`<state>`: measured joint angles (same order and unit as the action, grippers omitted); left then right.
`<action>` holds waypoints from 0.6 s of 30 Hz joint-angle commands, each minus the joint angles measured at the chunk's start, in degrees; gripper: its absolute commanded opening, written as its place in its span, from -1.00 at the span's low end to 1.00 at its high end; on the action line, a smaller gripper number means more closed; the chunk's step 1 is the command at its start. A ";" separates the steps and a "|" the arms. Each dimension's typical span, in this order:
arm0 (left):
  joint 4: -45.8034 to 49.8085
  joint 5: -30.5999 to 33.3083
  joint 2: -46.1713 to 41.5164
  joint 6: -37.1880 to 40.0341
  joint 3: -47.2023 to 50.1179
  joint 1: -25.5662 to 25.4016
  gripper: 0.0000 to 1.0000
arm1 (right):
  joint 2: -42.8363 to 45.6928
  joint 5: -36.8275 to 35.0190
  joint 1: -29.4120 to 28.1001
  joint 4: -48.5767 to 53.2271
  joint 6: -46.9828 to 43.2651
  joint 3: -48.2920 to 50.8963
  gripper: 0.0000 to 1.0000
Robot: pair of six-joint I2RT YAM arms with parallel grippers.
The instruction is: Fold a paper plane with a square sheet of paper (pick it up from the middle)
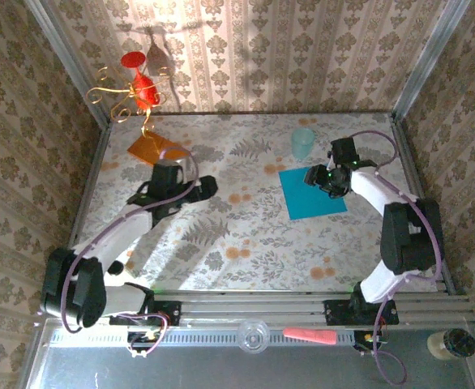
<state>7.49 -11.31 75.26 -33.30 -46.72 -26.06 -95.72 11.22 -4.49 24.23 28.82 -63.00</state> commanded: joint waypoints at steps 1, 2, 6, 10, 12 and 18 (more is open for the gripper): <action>1.82 2.70 3.94 -4.66 -4.15 -5.08 1.00 | -3.16 0.64 -0.26 1.57 0.02 -1.73 0.19; 2.10 3.07 5.37 -5.25 -5.16 -6.40 1.00 | -4.18 0.13 -0.25 1.35 0.04 -2.03 0.18; 4.12 5.61 10.69 -8.05 -9.86 -11.16 1.00 | -8.15 -0.24 -0.60 2.29 -0.77 -3.09 0.15; 4.11 5.07 13.87 -9.85 -12.11 -13.09 1.00 | -9.12 -1.25 -1.03 1.63 -0.17 -1.41 0.16; 4.33 4.39 14.71 -10.61 -12.27 -13.09 1.00 | -9.39 -1.65 -1.52 1.48 1.01 -0.78 0.16; 3.89 4.80 13.23 -12.46 -9.25 -12.87 1.00 | -8.65 -1.55 -5.28 3.75 9.16 1.12 0.17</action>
<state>10.68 -7.44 89.73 -43.66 -57.41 -39.13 -104.49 10.52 -7.84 25.08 32.69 -63.57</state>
